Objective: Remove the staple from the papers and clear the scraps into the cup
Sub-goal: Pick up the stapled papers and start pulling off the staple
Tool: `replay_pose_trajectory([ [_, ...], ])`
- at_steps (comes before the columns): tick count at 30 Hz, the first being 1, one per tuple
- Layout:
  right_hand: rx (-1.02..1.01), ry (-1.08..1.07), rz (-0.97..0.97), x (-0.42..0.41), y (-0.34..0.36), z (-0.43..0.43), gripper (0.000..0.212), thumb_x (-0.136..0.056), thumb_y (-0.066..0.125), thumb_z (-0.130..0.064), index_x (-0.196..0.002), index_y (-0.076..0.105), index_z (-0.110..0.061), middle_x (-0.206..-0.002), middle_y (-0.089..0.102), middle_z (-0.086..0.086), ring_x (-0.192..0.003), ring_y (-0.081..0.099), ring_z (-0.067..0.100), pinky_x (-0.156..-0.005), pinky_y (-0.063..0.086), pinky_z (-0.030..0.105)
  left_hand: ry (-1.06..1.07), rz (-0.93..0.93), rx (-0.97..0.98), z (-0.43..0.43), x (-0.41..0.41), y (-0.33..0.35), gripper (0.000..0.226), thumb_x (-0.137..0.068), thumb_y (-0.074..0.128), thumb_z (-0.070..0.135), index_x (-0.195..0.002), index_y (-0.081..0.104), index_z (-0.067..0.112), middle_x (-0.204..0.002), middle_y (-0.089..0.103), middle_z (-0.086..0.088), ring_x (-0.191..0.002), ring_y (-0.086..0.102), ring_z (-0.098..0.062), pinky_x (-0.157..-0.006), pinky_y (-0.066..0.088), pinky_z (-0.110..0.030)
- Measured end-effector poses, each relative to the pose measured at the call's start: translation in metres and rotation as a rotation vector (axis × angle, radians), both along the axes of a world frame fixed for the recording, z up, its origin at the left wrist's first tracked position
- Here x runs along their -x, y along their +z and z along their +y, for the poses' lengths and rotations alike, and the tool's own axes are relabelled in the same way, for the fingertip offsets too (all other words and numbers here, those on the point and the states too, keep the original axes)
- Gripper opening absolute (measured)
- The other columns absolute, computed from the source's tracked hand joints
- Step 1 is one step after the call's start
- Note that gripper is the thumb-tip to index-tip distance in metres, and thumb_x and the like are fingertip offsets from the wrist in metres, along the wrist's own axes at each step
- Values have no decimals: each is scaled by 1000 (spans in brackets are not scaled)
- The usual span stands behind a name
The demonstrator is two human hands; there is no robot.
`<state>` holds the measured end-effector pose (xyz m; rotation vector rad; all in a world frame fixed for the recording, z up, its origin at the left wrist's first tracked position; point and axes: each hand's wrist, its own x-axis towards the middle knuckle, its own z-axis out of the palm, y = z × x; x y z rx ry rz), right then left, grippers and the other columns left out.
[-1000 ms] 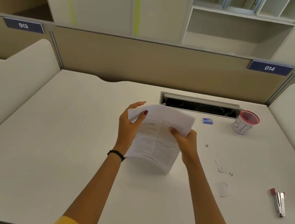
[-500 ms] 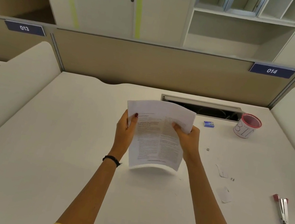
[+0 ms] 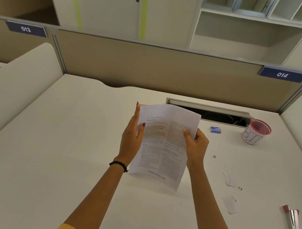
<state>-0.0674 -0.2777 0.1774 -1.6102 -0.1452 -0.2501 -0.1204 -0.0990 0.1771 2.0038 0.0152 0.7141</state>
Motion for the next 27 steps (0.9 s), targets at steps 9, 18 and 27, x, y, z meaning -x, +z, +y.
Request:
replay_pose_trajectory([
  [9,-32,17,25,-6,0,-3,4,-89,58,-17,-89,61,-15,-87,68,-2,-73,68,16,-62,58,24,12,-25,-13,-1,-3,-3,61,-97,41,20,-143,4,39,-127,39,16,-99,56,-5,-73,47,-6],
  [18,-101,22,69,-11,6,-6,15,-89,58,-19,-98,60,-8,-95,69,2,-76,69,18,-63,57,24,114,-44,353,-2,-14,22,29,-94,49,28,-123,52,26,-112,60,15,-86,63,-3,-60,54,-19],
  [27,-159,21,-25,-10,25,-5,4,-89,58,-16,-87,61,-18,-82,70,-16,-74,67,17,-62,56,22,169,-105,444,-3,-20,36,37,-92,53,20,-128,46,20,-107,61,5,-84,61,-1,-60,49,-13],
])
